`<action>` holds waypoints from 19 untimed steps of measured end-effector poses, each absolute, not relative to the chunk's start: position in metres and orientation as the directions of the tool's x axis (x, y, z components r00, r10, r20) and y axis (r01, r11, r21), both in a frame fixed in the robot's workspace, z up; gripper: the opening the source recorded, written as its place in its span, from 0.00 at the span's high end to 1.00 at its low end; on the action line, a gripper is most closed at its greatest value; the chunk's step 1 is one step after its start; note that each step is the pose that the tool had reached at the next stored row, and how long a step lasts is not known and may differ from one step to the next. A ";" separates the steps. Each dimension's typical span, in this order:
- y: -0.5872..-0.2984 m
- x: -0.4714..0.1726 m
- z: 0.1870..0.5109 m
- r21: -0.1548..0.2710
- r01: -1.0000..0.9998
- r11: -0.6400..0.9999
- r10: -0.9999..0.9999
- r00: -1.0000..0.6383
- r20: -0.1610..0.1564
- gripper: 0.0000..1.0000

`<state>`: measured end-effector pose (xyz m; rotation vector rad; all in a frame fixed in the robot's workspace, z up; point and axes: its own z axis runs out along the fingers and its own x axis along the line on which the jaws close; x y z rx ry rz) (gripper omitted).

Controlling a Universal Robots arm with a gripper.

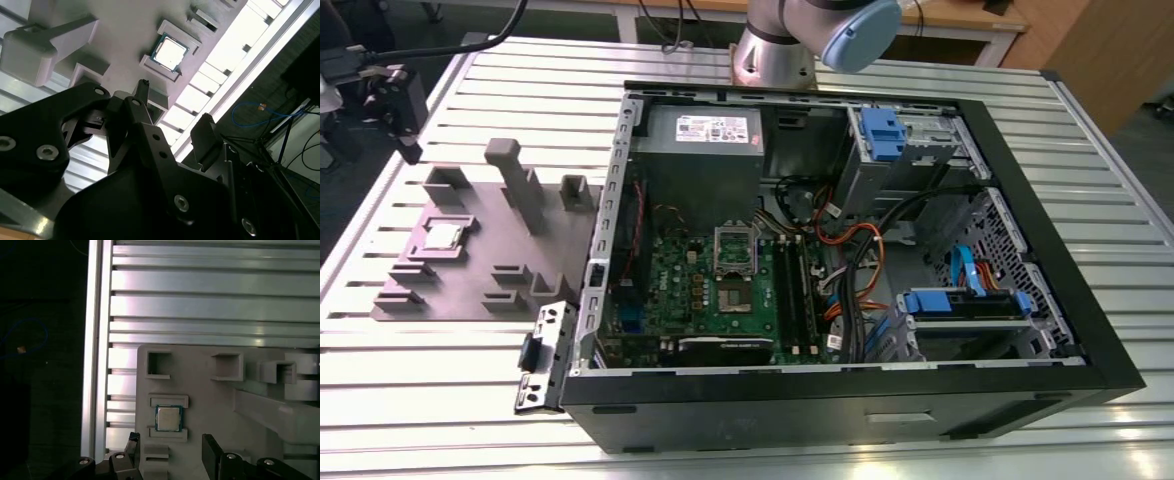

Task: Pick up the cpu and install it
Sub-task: 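Pick up the cpu and move it towards the insertion slot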

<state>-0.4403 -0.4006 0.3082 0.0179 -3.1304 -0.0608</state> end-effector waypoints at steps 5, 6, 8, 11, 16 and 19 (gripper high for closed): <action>-0.404 -0.442 0.306 0.039 -0.011 0.999 -0.012 -1.000 0.010 0.40; -0.405 -0.443 0.306 0.039 -0.011 0.999 -0.012 -1.000 0.011 0.40; -0.405 -0.446 0.303 0.039 -0.011 0.999 -0.012 -1.000 0.011 0.40; -0.408 -0.446 0.298 0.039 -0.010 0.999 -0.011 -1.000 0.010 0.40; -0.409 -0.446 0.290 0.039 0.011 0.999 0.011 -1.000 0.009 0.40; -0.409 -0.443 0.284 0.039 0.013 0.999 0.012 -1.000 0.010 0.40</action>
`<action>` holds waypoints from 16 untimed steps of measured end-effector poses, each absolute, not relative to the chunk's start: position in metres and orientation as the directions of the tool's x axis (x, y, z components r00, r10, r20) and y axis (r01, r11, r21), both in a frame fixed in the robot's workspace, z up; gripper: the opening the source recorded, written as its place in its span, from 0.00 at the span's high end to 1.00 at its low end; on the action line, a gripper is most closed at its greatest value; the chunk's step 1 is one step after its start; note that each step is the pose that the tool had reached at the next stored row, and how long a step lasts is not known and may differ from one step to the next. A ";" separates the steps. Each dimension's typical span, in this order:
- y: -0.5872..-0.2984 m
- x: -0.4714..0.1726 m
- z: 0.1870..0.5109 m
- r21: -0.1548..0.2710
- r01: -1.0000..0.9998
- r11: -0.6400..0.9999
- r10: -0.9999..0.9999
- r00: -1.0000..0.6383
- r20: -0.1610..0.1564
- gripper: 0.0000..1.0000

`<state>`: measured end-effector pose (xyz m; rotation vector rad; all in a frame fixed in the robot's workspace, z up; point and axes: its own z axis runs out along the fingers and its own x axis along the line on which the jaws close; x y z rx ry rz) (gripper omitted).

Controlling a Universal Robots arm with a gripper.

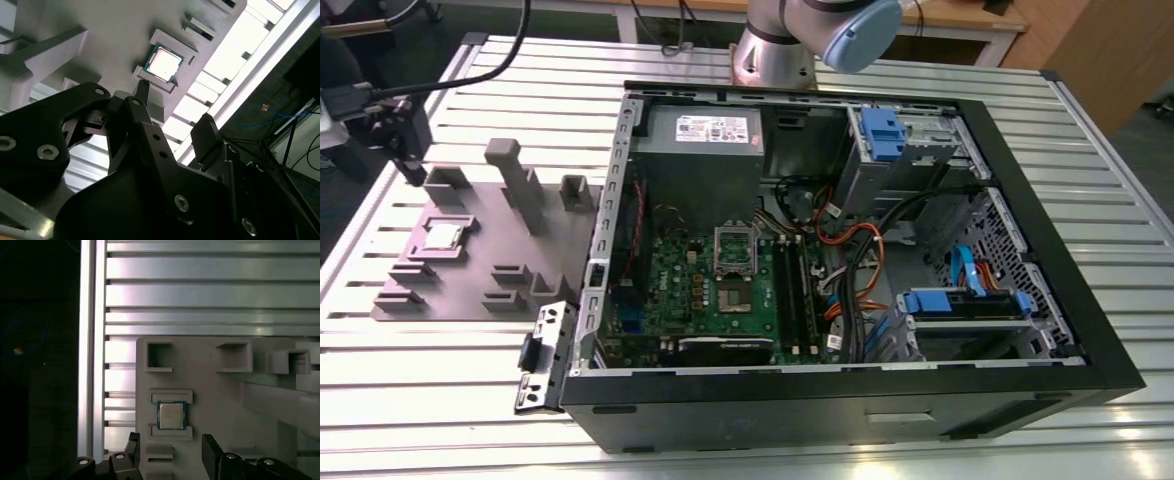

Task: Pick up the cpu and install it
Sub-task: 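Pick up the cpu and move it towards the insertion slot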

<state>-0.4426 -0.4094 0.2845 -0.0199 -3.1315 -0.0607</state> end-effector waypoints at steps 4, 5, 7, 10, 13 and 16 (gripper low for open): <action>-0.409 -0.440 0.277 0.039 0.013 0.999 0.013 -1.000 0.009 0.40; -0.409 -0.440 0.276 0.039 0.013 0.999 0.013 -1.000 0.009 0.40; -0.409 -0.440 0.276 0.039 0.013 0.999 0.013 -1.000 0.010 0.40; -0.409 -0.440 0.276 0.039 0.013 0.999 0.013 -1.000 0.010 0.40; -0.409 -0.440 0.276 0.039 0.013 0.999 0.012 -1.000 0.010 0.40; -0.409 -0.440 0.276 0.039 0.013 0.999 0.013 -1.000 0.010 0.40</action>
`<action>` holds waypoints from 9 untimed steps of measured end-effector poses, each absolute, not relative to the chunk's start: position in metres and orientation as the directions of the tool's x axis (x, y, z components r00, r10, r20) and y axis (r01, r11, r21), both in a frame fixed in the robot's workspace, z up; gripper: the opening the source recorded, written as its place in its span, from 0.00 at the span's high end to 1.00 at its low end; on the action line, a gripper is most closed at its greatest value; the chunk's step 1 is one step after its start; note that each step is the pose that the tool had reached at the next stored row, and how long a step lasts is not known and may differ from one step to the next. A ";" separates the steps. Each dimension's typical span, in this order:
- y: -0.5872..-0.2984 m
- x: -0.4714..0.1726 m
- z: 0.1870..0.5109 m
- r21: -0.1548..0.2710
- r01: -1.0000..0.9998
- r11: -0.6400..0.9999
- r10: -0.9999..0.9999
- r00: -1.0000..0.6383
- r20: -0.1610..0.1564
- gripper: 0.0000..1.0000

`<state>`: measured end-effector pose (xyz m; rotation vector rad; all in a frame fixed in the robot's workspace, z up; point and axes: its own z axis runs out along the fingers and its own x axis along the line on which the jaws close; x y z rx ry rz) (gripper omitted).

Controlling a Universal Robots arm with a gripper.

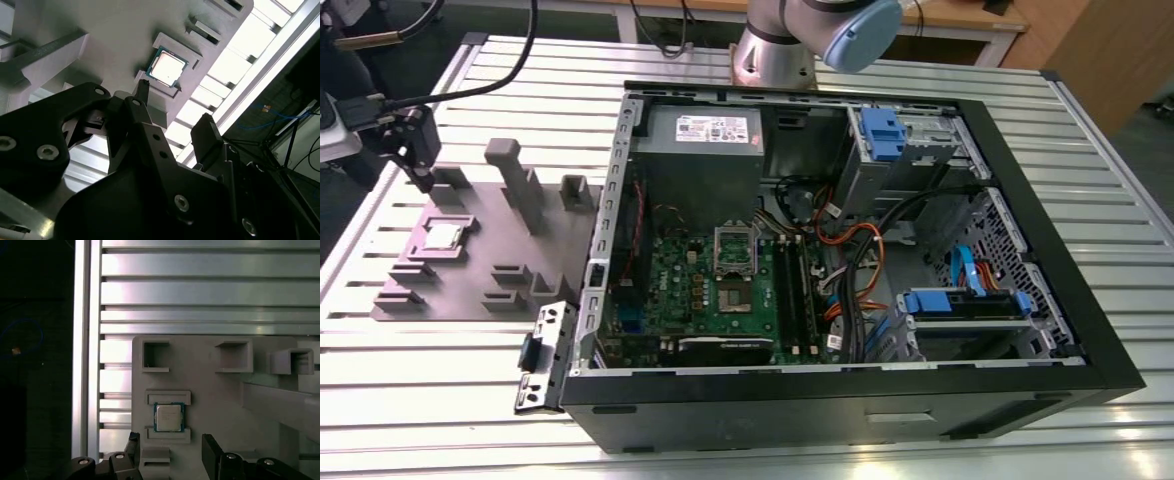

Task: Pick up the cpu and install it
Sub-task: 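Pick up the cpu and move it towards the insertion slot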

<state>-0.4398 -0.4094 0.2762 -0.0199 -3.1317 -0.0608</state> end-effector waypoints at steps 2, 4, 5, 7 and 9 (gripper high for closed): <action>-0.409 -0.440 0.276 0.039 0.013 0.999 0.012 -1.000 0.009 0.40; -0.409 -0.440 0.276 0.039 0.013 0.999 0.013 -1.000 0.009 0.40; -0.409 -0.440 0.275 0.039 0.012 0.999 0.012 -1.000 0.009 0.40; -0.409 -0.440 0.273 0.039 -0.002 0.999 -0.002 -1.000 0.009 0.40; -0.410 -0.440 0.269 0.039 -0.011 0.999 -0.012 -1.000 0.009 0.40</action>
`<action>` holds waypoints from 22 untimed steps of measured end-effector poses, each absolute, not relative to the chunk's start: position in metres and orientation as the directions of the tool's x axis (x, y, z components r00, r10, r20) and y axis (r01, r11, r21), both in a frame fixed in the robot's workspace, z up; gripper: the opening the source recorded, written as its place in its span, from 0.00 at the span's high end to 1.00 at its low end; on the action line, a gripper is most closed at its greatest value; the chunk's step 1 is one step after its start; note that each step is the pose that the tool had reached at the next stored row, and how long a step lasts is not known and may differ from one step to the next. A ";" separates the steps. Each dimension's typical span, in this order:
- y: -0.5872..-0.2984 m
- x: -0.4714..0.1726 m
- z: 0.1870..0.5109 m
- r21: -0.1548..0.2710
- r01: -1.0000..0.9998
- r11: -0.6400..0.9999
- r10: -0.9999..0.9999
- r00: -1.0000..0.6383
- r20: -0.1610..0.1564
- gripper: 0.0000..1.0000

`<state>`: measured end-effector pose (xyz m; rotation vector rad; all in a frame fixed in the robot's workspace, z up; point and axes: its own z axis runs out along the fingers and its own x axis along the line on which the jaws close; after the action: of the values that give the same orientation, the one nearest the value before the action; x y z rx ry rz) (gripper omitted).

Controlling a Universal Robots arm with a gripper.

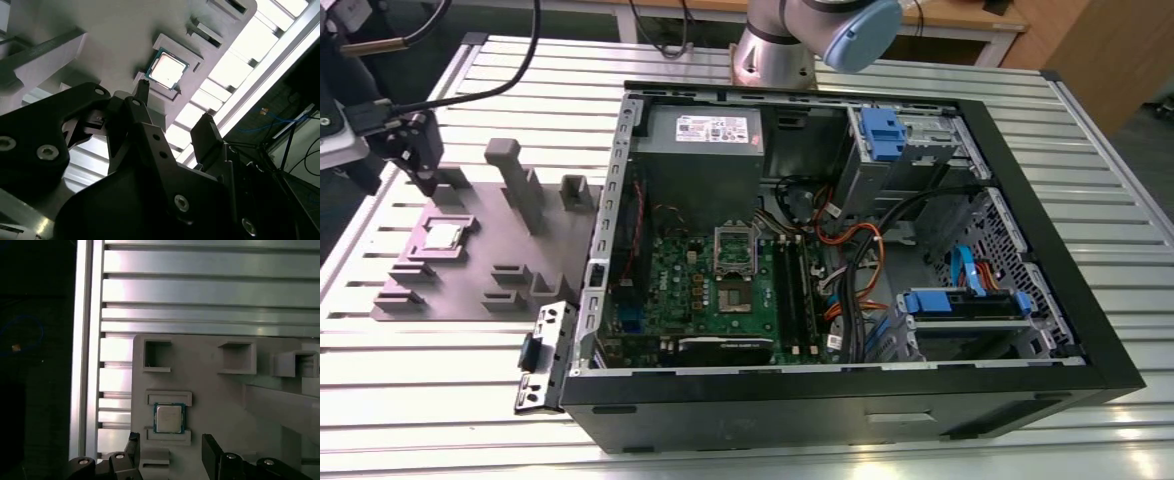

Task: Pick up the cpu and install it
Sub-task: 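Pick up the cpu and move it towards the insertion slot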

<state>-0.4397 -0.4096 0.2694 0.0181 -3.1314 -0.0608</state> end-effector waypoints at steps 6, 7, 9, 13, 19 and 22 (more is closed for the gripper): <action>-0.410 -0.438 0.259 0.039 -0.012 0.999 -0.012 -1.000 0.009 0.40; -0.410 -0.438 0.257 0.039 -0.012 0.999 -0.012 -1.000 0.009 0.40; -0.410 -0.437 0.253 0.039 -0.012 0.999 -0.012 -1.000 0.009 0.40; -0.410 -0.437 0.249 0.039 -0.012 0.999 -0.012 -1.000 0.010 0.40; -0.410 -0.436 0.245 0.039 -0.012 0.999 -0.012 -1.000 0.010 0.40; -0.410 -0.435 0.240 0.039 -0.011 0.999 -0.012 -1.000 0.010 0.40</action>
<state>-0.4352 -0.4095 0.2398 0.0181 -3.1307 -0.0608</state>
